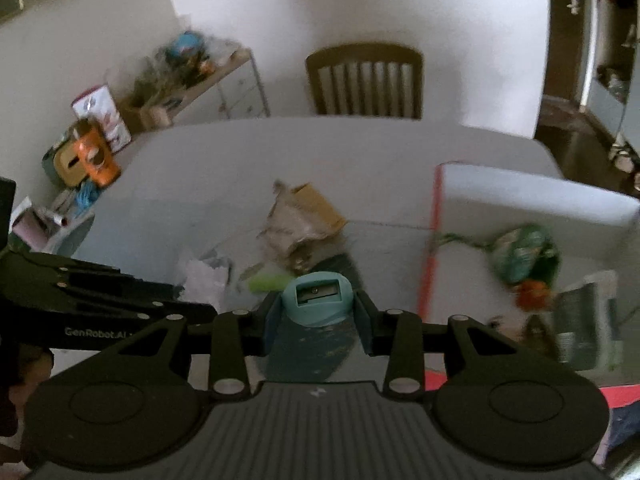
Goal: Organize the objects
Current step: 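Carry the foam bag and teal sharpener with both tools into the red shoebox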
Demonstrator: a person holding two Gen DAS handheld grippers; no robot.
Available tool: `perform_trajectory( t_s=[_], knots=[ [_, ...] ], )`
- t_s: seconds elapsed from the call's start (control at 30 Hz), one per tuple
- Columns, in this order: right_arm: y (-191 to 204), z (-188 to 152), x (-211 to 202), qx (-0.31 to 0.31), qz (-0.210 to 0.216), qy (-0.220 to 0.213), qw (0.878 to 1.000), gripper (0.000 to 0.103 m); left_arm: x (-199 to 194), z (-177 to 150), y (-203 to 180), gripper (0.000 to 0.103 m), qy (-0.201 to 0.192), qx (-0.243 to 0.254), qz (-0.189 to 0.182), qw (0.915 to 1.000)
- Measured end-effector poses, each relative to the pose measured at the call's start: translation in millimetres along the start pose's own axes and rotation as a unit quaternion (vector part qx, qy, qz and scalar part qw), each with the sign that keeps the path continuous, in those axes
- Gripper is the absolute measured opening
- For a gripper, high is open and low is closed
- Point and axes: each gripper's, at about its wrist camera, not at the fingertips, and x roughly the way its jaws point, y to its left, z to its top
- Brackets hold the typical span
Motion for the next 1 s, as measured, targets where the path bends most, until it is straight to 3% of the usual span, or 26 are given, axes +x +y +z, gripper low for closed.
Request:
perform_trajectory(
  t_s=[0.2,0.53,1.0],
  knots=[
    [-41,1,-30,0.018,-0.035,-0.024,0.999,0.038,8,16,-41,0.032,-0.003,0.04,-0.016,0.9991],
    [-112,-17,-50,0.047,-0.07,-0.024,0.996,0.038,37,30,-108,0.032,0.004,0.103,-0.019,0.9945],
    [-171,-28,-48,0.043,-0.076,-0.002,0.996,0.039,99,72,-166,0.032,0.032,0.122,-0.004,0.9921]
  ],
)
